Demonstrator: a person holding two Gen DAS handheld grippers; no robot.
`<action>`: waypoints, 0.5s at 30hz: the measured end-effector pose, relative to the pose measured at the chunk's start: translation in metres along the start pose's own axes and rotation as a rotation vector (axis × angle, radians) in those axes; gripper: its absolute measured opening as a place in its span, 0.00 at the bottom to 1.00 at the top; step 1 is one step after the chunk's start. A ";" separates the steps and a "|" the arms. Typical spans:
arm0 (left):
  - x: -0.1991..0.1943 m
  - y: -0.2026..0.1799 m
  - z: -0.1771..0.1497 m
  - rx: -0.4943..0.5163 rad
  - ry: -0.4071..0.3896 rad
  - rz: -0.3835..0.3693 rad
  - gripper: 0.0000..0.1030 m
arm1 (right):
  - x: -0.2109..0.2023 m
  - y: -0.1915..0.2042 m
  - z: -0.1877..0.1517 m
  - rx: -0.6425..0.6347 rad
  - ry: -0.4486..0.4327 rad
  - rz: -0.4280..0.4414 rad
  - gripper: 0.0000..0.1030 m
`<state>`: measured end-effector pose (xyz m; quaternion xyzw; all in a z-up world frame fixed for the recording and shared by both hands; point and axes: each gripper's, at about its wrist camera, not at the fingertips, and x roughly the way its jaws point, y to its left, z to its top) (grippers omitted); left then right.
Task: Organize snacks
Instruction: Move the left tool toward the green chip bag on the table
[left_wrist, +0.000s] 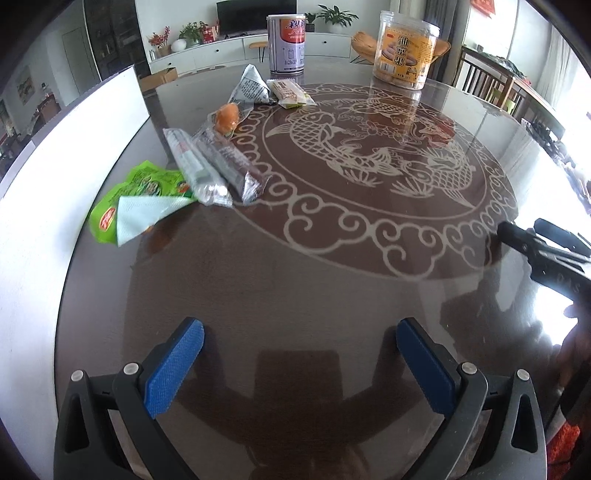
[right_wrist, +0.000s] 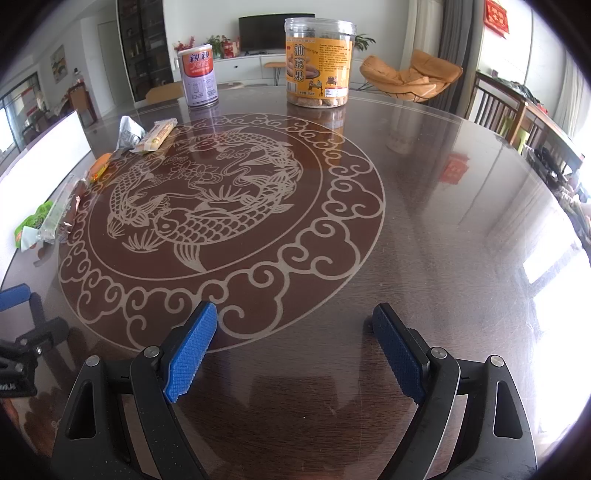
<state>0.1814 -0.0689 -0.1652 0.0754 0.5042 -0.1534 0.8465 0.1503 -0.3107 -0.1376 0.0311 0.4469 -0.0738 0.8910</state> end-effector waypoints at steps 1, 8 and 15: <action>-0.007 0.006 -0.006 -0.018 -0.002 -0.028 1.00 | 0.000 0.000 0.000 0.000 0.000 0.000 0.86; -0.069 0.064 0.025 -0.108 -0.135 -0.093 1.00 | 0.000 0.000 0.000 0.000 0.000 0.000 0.86; -0.042 0.108 0.096 -0.142 -0.109 -0.116 0.74 | 0.000 0.000 0.000 0.000 0.000 0.001 0.86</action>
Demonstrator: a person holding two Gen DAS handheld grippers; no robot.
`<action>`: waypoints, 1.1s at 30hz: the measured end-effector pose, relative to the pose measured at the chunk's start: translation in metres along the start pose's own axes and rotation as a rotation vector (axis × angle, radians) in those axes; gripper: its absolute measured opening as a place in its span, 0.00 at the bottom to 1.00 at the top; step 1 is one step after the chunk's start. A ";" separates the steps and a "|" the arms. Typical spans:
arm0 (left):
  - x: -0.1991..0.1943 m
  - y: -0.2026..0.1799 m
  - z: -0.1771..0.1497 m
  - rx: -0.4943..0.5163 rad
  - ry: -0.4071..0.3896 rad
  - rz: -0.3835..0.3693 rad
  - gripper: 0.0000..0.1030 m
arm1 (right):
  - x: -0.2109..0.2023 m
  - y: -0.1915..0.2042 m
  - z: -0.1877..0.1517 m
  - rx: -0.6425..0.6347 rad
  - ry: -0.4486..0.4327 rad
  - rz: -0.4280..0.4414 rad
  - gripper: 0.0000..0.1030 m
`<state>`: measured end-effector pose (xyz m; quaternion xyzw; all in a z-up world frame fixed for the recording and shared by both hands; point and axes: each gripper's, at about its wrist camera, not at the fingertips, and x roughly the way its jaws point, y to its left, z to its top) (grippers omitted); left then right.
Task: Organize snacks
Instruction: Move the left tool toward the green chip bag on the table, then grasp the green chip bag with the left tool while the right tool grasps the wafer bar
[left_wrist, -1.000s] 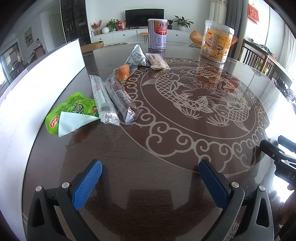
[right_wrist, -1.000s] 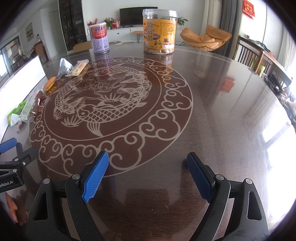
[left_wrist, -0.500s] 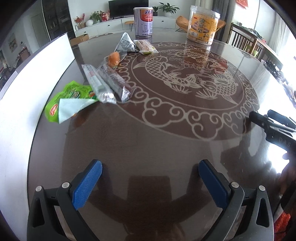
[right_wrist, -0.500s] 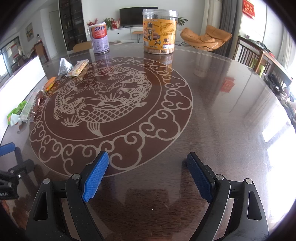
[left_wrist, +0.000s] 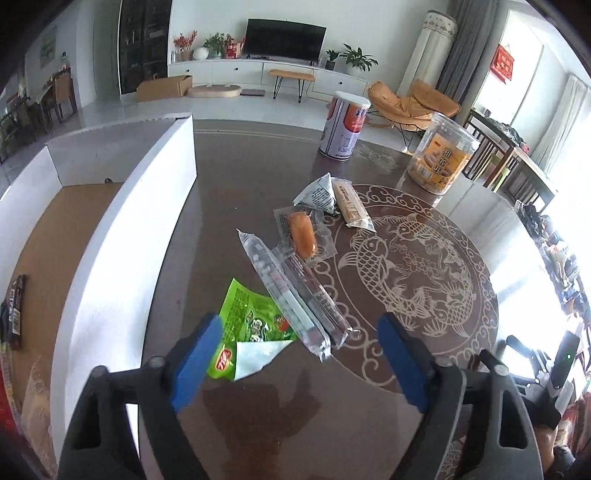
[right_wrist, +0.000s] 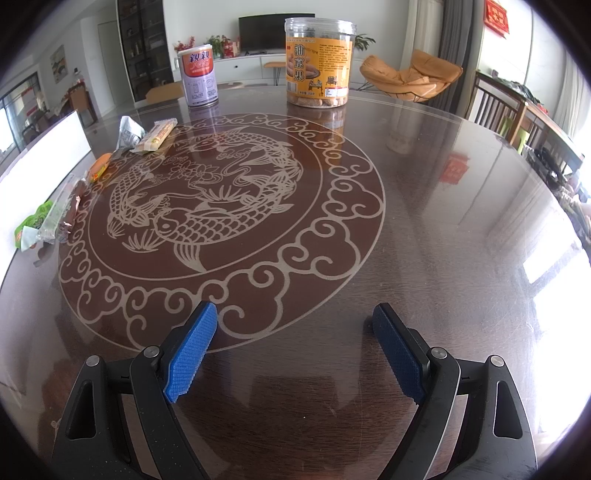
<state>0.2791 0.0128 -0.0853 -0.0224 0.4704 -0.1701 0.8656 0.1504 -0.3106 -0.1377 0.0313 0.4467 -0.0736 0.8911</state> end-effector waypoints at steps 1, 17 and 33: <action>0.006 0.002 0.003 0.008 0.009 0.013 0.72 | 0.000 0.000 0.000 0.000 0.000 0.000 0.86; 0.055 0.015 -0.017 0.093 0.040 0.065 0.53 | 0.000 0.000 0.000 0.000 0.000 0.000 0.86; 0.032 -0.003 -0.064 0.174 0.029 0.050 0.13 | 0.016 0.013 0.032 -0.004 0.076 0.119 0.92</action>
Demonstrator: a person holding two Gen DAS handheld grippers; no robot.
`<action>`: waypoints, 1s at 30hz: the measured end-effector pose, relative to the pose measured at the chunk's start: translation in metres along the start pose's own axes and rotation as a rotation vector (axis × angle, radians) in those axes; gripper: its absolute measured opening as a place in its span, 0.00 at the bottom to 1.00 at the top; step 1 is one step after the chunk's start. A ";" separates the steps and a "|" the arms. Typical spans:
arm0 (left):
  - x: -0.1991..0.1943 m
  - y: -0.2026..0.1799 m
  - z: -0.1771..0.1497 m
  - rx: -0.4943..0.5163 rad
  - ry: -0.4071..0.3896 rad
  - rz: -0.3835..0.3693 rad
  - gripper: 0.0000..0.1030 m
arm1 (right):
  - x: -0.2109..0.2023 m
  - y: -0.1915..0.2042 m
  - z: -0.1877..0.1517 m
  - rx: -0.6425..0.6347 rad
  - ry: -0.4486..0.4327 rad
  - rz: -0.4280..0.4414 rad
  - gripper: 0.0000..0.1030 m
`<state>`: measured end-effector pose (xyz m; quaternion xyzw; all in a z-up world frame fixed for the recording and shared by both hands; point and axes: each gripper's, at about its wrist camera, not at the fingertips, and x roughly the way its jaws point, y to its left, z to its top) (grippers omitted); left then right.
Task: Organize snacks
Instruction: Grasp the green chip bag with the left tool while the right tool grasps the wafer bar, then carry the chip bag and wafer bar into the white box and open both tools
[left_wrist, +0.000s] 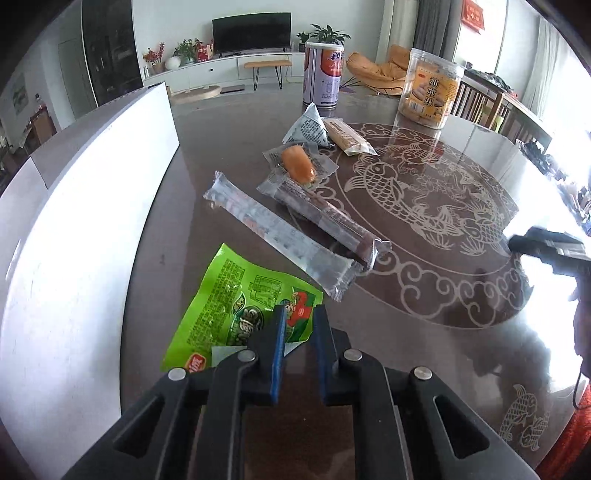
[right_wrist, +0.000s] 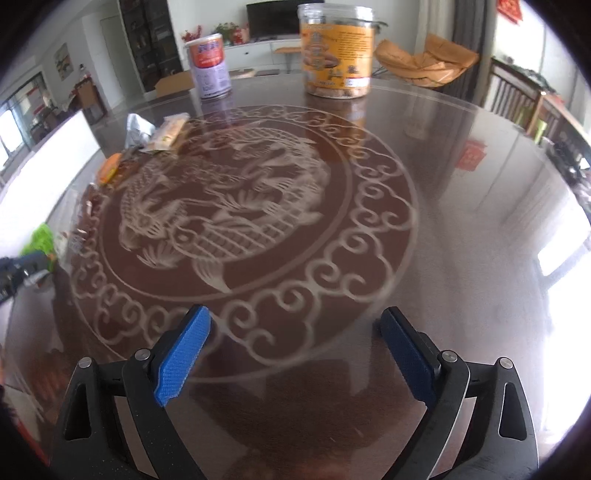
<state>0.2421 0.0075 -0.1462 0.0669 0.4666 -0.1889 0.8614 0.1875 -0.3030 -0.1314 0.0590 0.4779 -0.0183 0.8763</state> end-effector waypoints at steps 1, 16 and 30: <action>-0.003 0.001 -0.003 -0.010 -0.008 -0.012 0.14 | 0.003 0.008 0.015 -0.011 -0.005 0.034 0.92; -0.065 0.019 -0.021 -0.063 -0.109 -0.060 0.75 | 0.127 0.149 0.172 -0.240 0.074 0.067 0.33; 0.012 0.007 0.002 0.200 0.056 0.071 0.76 | 0.021 0.067 0.038 -0.192 0.091 0.225 0.33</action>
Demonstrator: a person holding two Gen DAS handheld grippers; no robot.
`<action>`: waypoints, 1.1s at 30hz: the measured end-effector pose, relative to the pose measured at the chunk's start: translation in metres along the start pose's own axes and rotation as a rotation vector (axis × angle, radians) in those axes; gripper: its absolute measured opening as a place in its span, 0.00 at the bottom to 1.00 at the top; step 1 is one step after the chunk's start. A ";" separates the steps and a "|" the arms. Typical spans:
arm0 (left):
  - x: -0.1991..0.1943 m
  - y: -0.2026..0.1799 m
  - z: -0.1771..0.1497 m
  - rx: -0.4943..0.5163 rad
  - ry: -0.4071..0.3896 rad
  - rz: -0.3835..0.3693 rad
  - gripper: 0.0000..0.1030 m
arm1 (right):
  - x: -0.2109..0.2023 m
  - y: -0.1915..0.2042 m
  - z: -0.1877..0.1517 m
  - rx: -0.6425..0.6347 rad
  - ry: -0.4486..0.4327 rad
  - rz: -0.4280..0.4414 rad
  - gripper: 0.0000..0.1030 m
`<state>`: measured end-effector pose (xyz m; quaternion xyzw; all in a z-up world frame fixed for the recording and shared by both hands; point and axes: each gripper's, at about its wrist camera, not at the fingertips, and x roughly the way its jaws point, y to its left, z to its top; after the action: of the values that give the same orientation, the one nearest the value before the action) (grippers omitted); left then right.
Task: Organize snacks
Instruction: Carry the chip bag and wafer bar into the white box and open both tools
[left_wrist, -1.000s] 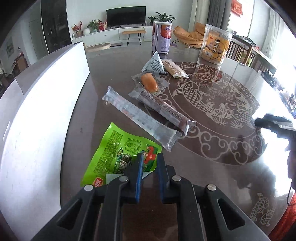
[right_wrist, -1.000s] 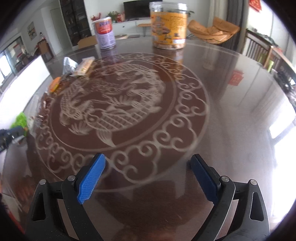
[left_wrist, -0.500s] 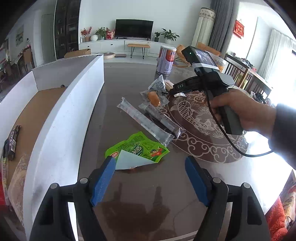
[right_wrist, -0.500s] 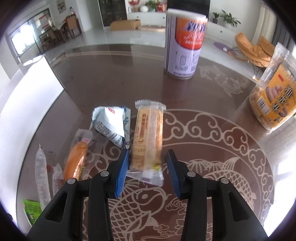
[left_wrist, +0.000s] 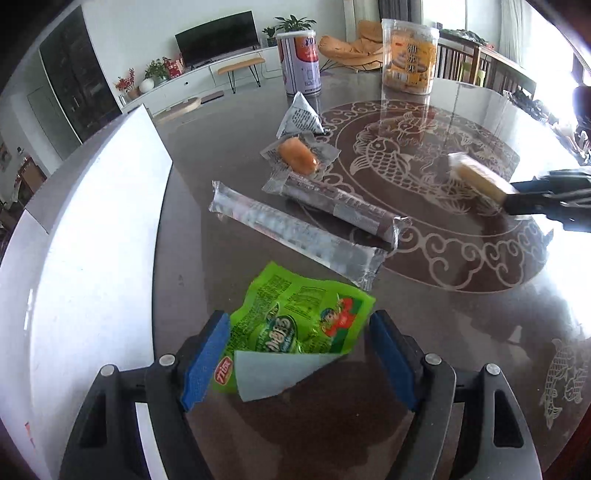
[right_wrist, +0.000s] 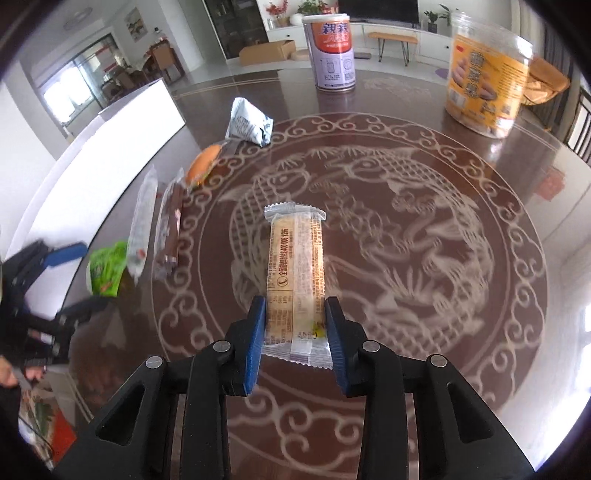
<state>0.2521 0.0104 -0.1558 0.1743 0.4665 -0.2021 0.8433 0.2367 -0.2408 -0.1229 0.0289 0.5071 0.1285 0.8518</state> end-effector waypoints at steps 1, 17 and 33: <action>0.002 0.003 -0.002 -0.016 -0.011 -0.010 0.72 | -0.009 -0.004 -0.010 -0.006 -0.011 -0.018 0.33; -0.033 -0.007 -0.040 -0.252 -0.081 -0.173 0.26 | -0.048 -0.040 -0.071 0.100 -0.031 -0.060 0.73; -0.067 0.018 -0.073 -0.459 -0.198 -0.450 0.22 | -0.036 -0.018 -0.048 0.058 0.009 -0.155 0.32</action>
<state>0.1764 0.0728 -0.1333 -0.1481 0.4425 -0.2886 0.8361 0.1823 -0.2713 -0.1182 0.0136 0.5149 0.0475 0.8558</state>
